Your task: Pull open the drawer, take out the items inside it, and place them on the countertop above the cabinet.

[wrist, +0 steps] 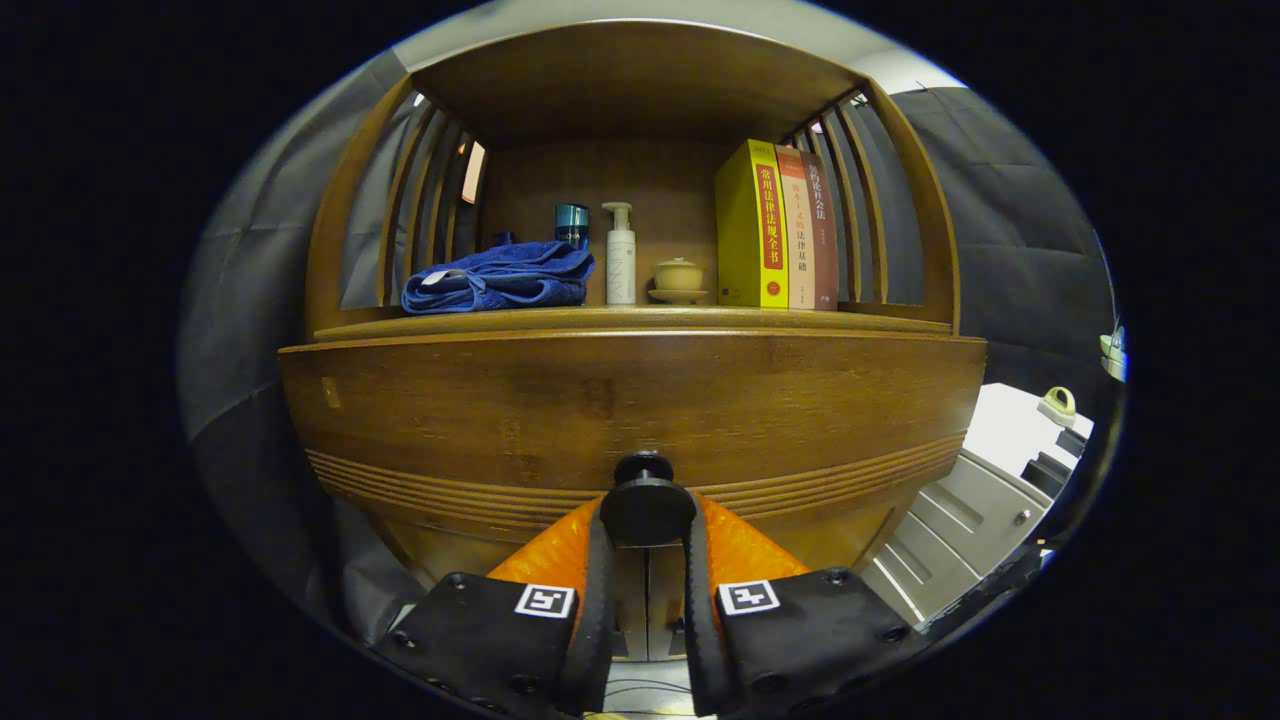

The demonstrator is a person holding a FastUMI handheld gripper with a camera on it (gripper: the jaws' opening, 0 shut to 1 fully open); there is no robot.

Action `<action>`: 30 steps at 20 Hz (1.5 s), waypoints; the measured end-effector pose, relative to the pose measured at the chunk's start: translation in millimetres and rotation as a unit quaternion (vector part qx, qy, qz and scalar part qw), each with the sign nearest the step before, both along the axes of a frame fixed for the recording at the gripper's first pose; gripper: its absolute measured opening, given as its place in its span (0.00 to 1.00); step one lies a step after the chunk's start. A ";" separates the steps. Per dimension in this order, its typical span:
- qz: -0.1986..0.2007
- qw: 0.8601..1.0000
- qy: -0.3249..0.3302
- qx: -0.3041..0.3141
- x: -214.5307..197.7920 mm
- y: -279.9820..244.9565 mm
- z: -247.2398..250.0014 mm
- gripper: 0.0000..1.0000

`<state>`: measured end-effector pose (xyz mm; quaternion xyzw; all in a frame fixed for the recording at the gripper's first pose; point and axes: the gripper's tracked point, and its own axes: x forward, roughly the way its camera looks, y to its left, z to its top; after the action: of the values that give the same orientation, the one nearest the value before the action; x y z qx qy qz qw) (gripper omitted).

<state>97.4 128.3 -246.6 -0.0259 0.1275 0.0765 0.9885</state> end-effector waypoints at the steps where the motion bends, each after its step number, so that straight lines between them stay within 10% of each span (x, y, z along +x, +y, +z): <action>1: -0.001 1.000 0.000 -0.001 -9.1 -1.3 0.0 0.39; 30: -0.006 0.998 0.064 -0.015 -172.9 -42.4 -10.8 0.34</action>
<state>-75.6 85.9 -257.4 -0.0346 0.1916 0.0701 0.9784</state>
